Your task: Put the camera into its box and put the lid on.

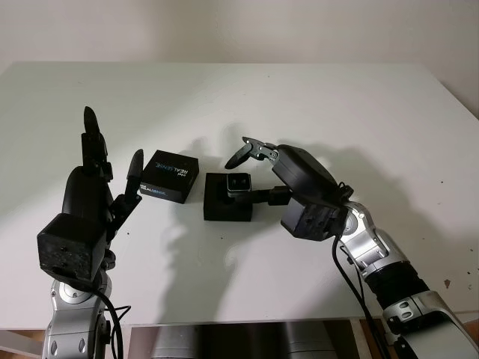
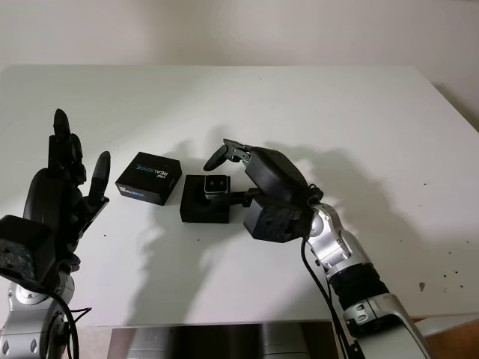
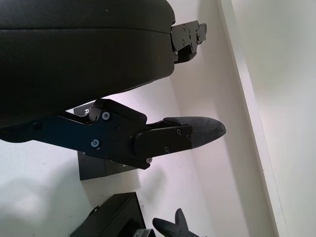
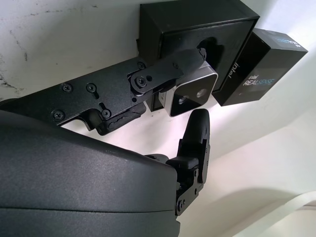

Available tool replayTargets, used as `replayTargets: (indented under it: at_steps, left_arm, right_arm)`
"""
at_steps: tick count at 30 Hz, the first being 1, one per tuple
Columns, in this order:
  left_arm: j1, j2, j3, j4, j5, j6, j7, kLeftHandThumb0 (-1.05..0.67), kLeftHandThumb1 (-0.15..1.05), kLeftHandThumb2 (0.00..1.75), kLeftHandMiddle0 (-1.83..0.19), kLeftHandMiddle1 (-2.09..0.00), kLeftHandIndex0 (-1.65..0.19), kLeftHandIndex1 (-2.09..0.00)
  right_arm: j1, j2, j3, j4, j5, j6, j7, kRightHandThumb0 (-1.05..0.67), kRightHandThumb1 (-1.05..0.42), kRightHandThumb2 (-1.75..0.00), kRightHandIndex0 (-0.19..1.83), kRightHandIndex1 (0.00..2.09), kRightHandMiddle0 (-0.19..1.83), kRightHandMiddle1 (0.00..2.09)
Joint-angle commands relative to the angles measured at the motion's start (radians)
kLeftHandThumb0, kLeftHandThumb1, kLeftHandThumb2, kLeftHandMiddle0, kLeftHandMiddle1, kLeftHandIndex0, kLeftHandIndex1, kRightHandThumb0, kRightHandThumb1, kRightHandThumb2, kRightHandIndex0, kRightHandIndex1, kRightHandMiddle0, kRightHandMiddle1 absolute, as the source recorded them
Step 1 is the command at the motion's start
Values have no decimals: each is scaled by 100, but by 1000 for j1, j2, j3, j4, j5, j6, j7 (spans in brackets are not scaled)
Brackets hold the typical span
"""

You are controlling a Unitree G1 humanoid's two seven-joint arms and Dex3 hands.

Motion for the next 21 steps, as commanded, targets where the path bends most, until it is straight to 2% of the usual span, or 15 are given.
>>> replayTargets:
  at_steps: [1, 13, 21]
  left_arm:
    - [-1, 2, -5, -14, 5, -6, 2, -57, 105, 51, 19, -5, 19, 0]
    - [3, -10, -7, -9, 15, -24, 17, -56, 105, 51, 18, -5, 19, -1]
    - [20, -15, -14, -24, 39, -14, 28, -57, 105, 51, 18, -6, 19, -2]
  right_arm:
    - [-19, -1, 8, 9, -6, 10, 2, -52, -92, -5, 29, 5, 30, 105]
    - [-20, -18, 19, 4, -28, 32, 29, -56, -92, -6, 24, 4, 23, 88]
    - [-11, -20, 14, 6, -23, 7, 4, -51, -93, -6, 27, 6, 31, 90]
